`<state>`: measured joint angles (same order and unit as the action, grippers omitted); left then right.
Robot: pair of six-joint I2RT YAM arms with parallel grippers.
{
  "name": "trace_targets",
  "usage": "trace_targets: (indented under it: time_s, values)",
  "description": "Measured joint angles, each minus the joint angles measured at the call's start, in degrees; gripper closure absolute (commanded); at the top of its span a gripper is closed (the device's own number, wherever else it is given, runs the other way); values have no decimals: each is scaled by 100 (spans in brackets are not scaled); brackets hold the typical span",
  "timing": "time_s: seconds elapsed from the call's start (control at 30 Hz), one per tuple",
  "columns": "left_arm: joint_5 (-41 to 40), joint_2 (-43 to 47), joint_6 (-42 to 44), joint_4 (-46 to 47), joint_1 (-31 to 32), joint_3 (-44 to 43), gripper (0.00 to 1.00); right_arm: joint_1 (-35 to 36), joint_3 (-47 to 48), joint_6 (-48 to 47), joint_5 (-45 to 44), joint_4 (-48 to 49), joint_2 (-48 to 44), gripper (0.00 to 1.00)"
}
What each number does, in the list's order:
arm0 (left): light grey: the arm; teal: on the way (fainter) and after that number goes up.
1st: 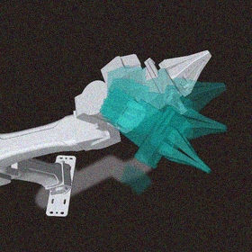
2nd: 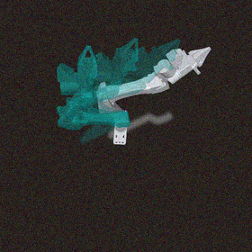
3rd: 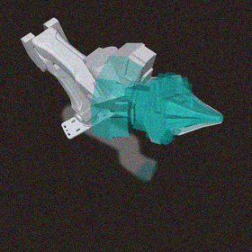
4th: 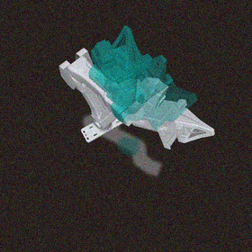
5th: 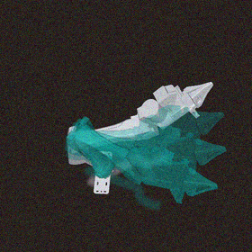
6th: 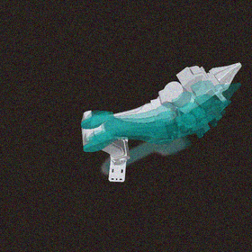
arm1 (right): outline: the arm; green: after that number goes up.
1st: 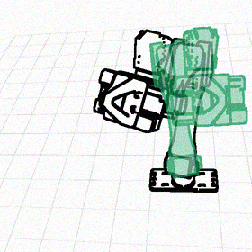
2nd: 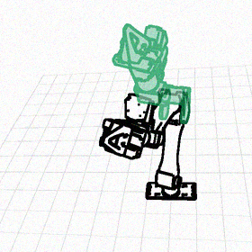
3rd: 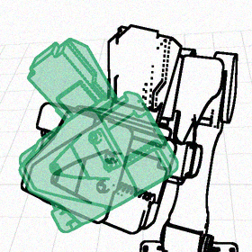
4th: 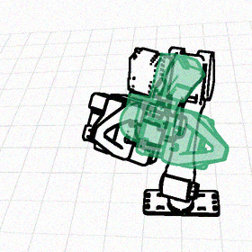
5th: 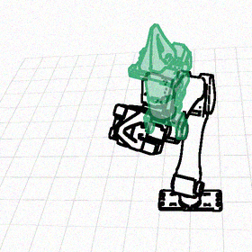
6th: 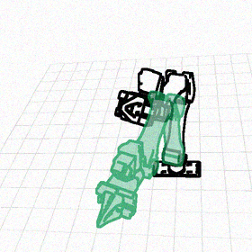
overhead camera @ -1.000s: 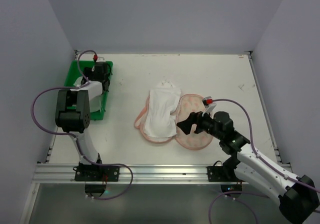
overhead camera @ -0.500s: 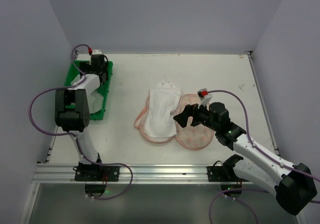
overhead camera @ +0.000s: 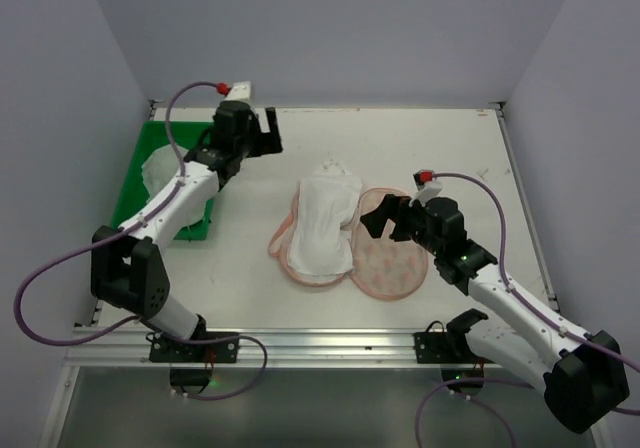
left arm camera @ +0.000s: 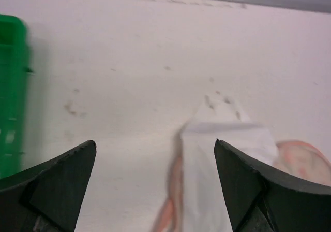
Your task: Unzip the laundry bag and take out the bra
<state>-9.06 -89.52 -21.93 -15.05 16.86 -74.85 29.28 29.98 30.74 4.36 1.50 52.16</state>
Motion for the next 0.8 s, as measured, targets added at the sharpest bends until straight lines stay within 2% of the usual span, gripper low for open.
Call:
trace_targets:
  time_s: [0.17, 0.3, 0.5, 0.67, 0.73, 0.8]
  values:
    - [-278, -245, -437, -210, 1727, 162, 0, -304, -125, 358, -184, -122, -173, 1]
    - [-876, -933, -664, -496, 2715, 35, 0, -400, -302, 542, -234, -149, -422, 1]
    - [-1755, -2291, -870, -1119, 3244, -723, 0, -433, -568, 660, -238, -151, -769, 1]
    - [-2367, -2992, -901, -1475, 3379, -1318, 0, -470, -691, 660, -236, -151, -863, 1]
    - [-2559, -3193, -901, -1604, 3383, -1543, 3, -485, -706, 658, -232, -151, -863, 1]
    - [-2697, -3298, -909, -1687, 3383, -1663, 11, -498, -710, 656, -232, -151, -866, 1]
